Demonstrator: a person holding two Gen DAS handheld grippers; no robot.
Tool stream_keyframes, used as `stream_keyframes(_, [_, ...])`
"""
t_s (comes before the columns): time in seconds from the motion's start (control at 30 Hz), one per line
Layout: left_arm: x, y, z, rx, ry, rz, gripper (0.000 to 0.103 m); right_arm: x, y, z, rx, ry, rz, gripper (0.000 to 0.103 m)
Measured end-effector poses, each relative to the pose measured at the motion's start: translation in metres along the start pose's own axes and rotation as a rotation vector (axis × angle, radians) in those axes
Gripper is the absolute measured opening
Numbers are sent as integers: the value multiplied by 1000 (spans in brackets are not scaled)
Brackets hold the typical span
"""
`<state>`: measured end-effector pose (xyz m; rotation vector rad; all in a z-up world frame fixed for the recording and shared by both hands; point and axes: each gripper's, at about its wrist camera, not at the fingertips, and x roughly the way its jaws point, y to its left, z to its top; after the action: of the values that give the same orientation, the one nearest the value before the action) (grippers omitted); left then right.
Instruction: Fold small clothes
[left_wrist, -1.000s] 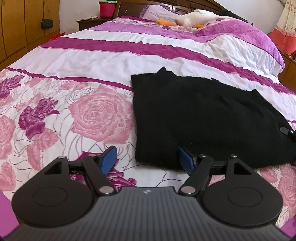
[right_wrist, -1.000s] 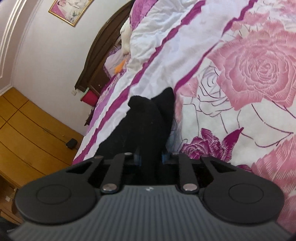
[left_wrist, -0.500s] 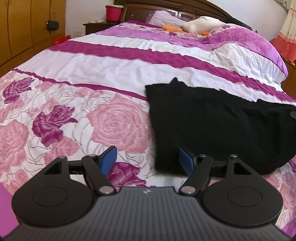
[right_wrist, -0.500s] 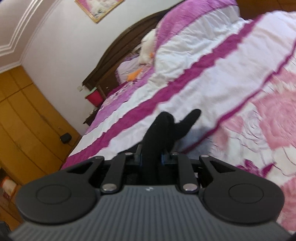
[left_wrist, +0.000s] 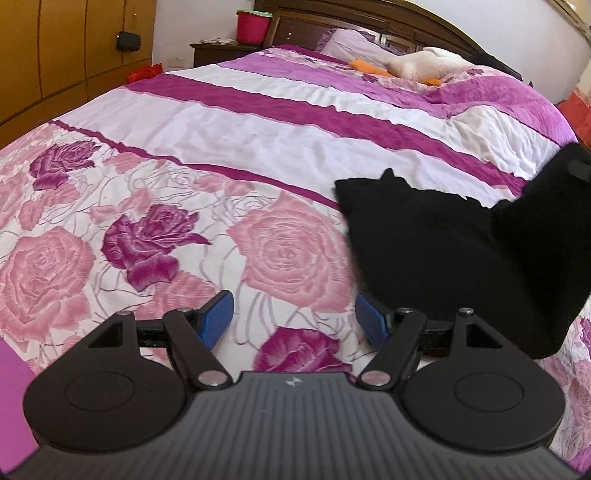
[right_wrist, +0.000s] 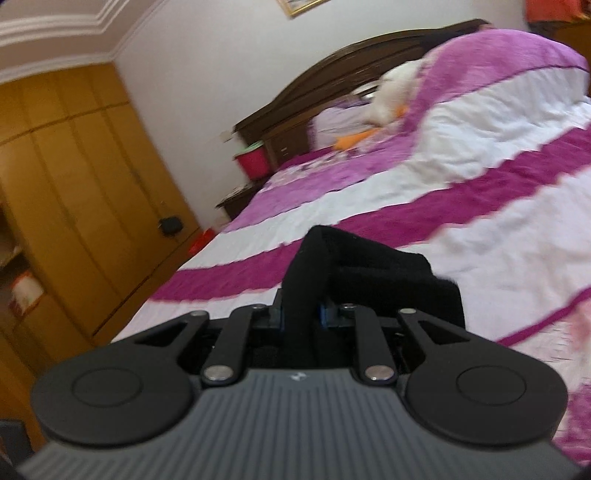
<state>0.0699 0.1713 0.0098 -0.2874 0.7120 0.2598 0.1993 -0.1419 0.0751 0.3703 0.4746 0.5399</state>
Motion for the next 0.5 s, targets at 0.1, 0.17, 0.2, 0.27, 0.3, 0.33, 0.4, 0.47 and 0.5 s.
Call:
stream_keyframes(0.1, [-1,11,-1,-15,-2,3,77,22,31,-10,-73,47,29,18])
stream_keyframes(0.17, [-2,19,-2,-30,-5,7,77,37,50,-20,-128,82,38,18])
stream_keyframes(0.2, [-3,22,-2,-38,-7,9,77,45,59,-27,-162,105,42,18])
stream_keyframes(0.27, [-2,30,-3,-54,-8,12,77,60,76,-41,-218,149,41,18])
stream_keyframes(0.3, [-2,33,-3,-61,-8,13,77,67,83,-47,-240,173,42,18])
stream_keyframes(0.33, [-2,36,-3,-68,-9,15,77,74,88,-54,-260,199,47,18])
stream_keyframes(0.4, [-2,43,-3,-83,-10,17,77,89,97,-69,-297,246,49,18])
stream_keyframes(0.47, [-2,47,-3,-94,-12,16,77,98,104,-82,-329,276,47,20])
stream_keyframes(0.5, [-2,48,-3,-98,-13,17,77,100,104,-86,-334,282,48,22])
